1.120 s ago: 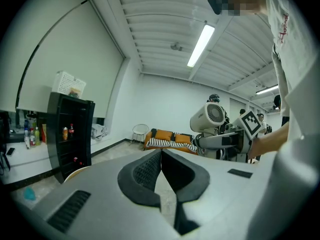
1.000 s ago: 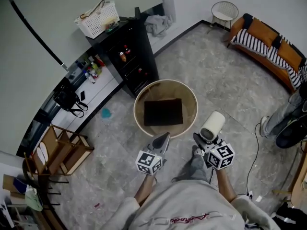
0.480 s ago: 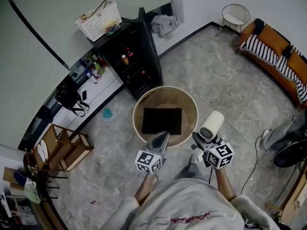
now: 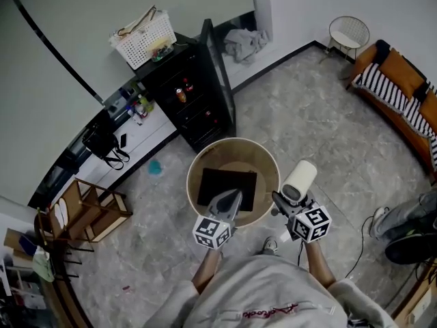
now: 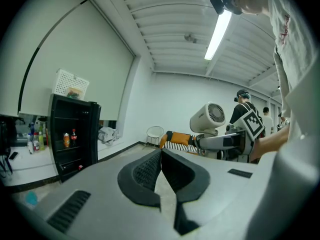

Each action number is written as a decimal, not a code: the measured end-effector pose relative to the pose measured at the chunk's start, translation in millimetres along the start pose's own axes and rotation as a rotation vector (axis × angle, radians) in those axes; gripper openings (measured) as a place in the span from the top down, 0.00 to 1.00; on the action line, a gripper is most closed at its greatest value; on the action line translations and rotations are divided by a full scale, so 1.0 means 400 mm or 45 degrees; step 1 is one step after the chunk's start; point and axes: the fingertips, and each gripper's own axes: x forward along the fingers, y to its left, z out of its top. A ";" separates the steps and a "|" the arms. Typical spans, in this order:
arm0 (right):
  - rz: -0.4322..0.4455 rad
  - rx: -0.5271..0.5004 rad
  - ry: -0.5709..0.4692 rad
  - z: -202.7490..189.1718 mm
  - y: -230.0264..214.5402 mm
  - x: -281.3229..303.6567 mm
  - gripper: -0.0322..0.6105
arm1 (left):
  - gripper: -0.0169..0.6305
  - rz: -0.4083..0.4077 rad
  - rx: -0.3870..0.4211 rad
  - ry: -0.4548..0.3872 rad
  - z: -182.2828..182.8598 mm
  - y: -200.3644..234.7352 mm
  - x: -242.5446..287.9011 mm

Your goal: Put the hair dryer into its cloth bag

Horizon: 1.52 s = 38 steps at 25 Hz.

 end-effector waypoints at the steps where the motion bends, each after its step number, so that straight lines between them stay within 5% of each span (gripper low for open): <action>1: 0.012 -0.001 0.002 0.007 -0.014 0.009 0.51 | 0.93 0.012 0.002 -0.004 0.005 0.004 0.015; 17: 0.191 0.028 0.063 0.011 -0.147 0.128 0.51 | 0.93 0.195 -0.028 0.041 -0.021 0.046 0.114; 38: 0.230 0.075 0.098 -0.040 -0.102 0.164 0.51 | 0.93 0.191 -0.072 0.094 -0.072 0.061 0.074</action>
